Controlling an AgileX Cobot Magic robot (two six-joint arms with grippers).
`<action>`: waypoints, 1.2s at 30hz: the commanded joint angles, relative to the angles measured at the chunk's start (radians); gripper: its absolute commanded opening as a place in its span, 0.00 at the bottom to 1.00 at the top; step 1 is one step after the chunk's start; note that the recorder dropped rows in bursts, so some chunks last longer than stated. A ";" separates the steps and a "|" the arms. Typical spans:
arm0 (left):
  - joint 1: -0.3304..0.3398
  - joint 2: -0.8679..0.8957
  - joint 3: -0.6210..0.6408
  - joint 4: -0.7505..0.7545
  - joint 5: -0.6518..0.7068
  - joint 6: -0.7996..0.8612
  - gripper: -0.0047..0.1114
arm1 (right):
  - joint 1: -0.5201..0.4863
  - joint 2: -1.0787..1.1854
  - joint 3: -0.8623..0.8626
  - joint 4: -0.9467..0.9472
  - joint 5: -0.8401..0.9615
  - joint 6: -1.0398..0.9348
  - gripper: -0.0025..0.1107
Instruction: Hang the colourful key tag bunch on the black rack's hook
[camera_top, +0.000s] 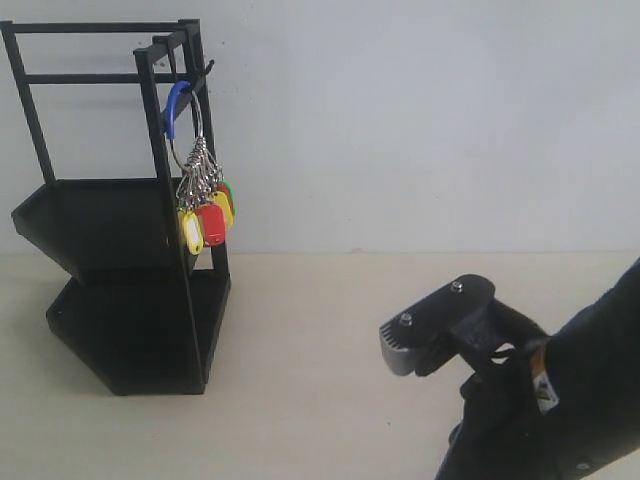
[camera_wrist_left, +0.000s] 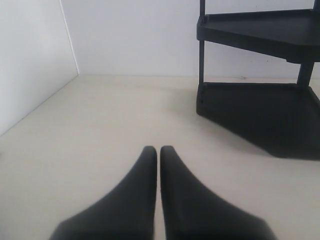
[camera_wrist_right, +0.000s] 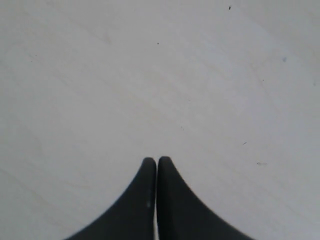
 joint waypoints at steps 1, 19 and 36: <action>-0.001 0.004 -0.002 0.000 -0.003 -0.006 0.08 | -0.001 -0.131 0.001 -0.012 -0.032 -0.014 0.02; -0.001 0.004 -0.002 0.000 -0.006 -0.006 0.08 | -0.416 -0.865 0.347 0.026 -0.445 0.140 0.02; -0.001 0.004 -0.002 0.000 -0.007 -0.006 0.08 | -0.801 -1.332 0.681 0.032 -0.457 0.169 0.02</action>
